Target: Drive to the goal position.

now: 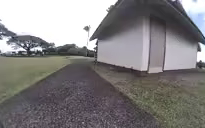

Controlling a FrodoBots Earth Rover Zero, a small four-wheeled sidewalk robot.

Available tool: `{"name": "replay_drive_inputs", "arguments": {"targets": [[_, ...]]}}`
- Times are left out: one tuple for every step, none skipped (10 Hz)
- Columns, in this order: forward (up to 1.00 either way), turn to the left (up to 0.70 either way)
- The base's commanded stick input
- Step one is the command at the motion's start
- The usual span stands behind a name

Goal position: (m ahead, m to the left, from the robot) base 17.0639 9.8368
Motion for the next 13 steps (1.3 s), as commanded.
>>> {"name": "replay_drive_inputs", "arguments": {"targets": [[0.7,0.0],[0.7,0.0],[0.14,0.0],[0.0,0.38],[0.0,0.7],[0.0,0.7],[0.0,0.7],[0.0,0.7],[0.0,0.7],[0.0,0.7],[0.0,0.7],[0.0,0.7],[0.0,0.26]]}}
